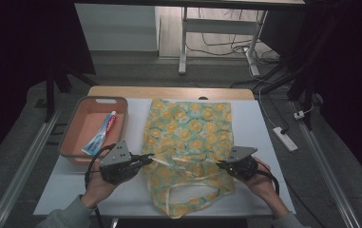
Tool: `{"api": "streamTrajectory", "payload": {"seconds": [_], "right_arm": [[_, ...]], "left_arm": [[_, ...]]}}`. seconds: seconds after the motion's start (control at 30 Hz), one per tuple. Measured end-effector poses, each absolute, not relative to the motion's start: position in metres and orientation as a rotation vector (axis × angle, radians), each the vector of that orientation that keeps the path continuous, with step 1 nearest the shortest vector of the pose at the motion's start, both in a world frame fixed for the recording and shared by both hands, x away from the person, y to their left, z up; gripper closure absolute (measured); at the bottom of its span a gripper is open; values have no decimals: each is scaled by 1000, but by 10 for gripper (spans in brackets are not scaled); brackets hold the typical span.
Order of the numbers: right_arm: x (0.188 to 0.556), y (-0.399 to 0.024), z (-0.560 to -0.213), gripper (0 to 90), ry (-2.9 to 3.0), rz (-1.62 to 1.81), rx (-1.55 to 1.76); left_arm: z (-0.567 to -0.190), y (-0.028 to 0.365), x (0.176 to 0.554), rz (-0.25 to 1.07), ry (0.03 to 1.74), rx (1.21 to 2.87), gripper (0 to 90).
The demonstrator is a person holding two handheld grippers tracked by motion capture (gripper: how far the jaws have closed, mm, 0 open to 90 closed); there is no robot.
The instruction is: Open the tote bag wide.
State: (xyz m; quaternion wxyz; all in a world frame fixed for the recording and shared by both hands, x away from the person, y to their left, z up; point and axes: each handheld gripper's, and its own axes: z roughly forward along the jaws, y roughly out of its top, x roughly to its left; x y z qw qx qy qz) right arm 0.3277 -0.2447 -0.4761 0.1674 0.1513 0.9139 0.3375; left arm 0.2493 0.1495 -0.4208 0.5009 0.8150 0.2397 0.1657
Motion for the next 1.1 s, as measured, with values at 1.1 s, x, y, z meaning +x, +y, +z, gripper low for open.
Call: {"api": "streamTrajectory", "payload": {"seconds": [1.1], "right_arm": [[352,-280,-497,878,2616,1167,839]], "left_arm": [[-478,86,394,338,902,2195,850]]}}
